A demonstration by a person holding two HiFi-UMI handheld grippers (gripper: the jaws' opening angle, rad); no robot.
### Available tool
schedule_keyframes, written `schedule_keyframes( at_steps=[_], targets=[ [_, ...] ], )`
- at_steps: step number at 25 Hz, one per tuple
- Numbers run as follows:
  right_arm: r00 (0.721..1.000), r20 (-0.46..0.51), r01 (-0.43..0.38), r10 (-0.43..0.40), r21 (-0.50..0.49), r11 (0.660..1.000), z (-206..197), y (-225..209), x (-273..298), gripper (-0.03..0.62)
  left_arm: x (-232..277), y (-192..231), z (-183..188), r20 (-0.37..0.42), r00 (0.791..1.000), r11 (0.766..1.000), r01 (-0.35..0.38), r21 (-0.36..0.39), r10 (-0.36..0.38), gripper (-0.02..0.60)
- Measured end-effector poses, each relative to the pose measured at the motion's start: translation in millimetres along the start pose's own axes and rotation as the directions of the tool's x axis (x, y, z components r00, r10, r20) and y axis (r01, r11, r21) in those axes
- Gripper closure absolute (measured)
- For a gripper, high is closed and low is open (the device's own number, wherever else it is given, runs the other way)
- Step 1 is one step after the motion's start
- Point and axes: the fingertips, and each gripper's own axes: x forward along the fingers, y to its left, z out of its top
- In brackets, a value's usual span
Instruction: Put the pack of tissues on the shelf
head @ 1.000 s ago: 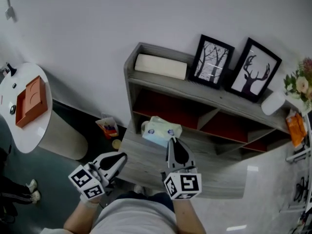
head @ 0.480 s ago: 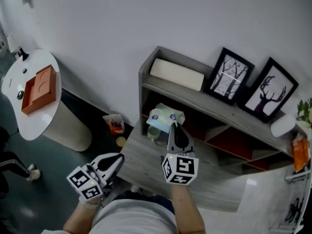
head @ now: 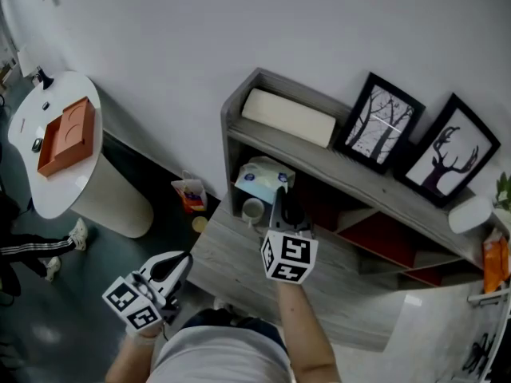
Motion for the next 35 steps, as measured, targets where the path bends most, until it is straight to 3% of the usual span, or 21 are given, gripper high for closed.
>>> schedule_keyframes(
  at_steps=[14,27,35],
  targets=[
    [0.996,-0.067,-0.052,0.052,-0.006,0.999,-34.0,8.0,3.4,0.562,-8.4,-6.8,-16.4,-0.014,0.998,0.998,-0.062,-0.018,0.061,0.566],
    [0.994,-0.059,0.092,-0.093,-0.02,0.996,-26.1,-32.3,7.1,0.559,-7.3,-9.9,-18.5,-0.018,0.998,0.998,-0.066,-0.016,0.065,0.566],
    [0.994,-0.087,0.068,-0.068,-0.006,0.998,-30.6,-28.8,7.5,0.447,-5.8,-11.9,-21.4,-0.024,0.998,0.998,-0.059,-0.018,0.058,0.566]
  ],
)
